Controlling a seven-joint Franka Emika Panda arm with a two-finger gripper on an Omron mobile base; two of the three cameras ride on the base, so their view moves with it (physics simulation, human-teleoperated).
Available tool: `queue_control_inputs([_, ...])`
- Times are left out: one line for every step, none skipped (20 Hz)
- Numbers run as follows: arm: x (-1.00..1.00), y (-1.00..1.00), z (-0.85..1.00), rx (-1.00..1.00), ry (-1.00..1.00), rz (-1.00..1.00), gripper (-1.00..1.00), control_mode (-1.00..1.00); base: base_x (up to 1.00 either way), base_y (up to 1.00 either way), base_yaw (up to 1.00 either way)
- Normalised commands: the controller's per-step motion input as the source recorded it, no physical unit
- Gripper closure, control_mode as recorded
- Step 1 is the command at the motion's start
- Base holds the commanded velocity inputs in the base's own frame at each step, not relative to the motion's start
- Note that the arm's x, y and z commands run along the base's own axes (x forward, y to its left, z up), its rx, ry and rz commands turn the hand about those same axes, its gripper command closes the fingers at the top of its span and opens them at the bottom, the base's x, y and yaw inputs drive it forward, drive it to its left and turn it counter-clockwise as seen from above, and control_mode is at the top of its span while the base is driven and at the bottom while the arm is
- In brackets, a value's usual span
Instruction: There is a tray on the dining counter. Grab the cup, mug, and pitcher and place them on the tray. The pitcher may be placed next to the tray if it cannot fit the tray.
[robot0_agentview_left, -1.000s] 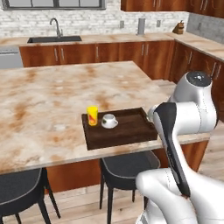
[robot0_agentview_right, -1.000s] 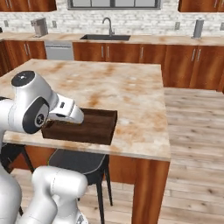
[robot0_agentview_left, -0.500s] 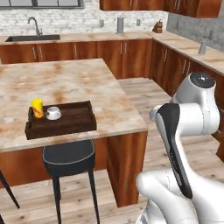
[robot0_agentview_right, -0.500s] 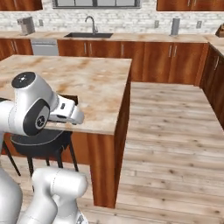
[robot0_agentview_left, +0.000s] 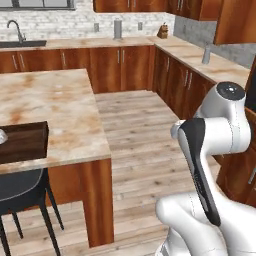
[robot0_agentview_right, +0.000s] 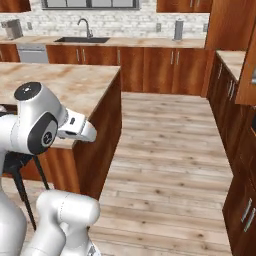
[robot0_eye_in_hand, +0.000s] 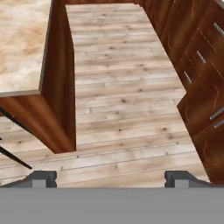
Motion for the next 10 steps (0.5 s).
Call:
queue_control_inputs([0.00, 0.00, 0.00, 0.00, 0.00, 0.00, -1.00, 1.00, 0.36, -1.00, 0.00])
queue_control_inputs([0.00, 0.00, 0.00, 0.00, 0.00, 0.00, -1.00, 1.00, 0.49, -0.89, 0.00])
queue_control_inputs([0.00, 0.00, 0.00, 0.00, 0.00, 0.00, -1.00, 1.00, 0.81, -0.49, 0.00])
queue_control_inputs([0.00, 0.00, 0.00, 0.00, 0.00, 0.00, -1.00, 1.00, 0.84, -0.51, 0.00])
queue_control_inputs([0.00, 0.00, 0.00, 0.00, 0.00, 0.00, -1.00, 1.00, 0.76, -0.35, 0.00])
queue_control_inputs([0.00, 0.00, 0.00, 0.00, 0.00, 0.00, -1.00, 1.00, 0.81, -0.15, 0.00])
queue_control_inputs([0.00, 0.00, 0.00, 0.00, 0.00, 0.00, -1.00, 1.00, 0.85, 0.00, 0.00])
queue_control_inputs([0.00, 0.00, 0.00, 0.00, 0.00, 0.00, -1.00, 1.00, 0.84, 0.00, 0.00])
queue_control_inputs([0.00, 0.00, 0.00, 0.00, 0.00, 0.00, -1.00, 1.00, 0.86, 0.22, 0.00])
queue_control_inputs([0.00, 0.00, 0.00, 0.00, 0.00, 0.00, -1.00, 1.00, 0.85, 0.32, 0.00])
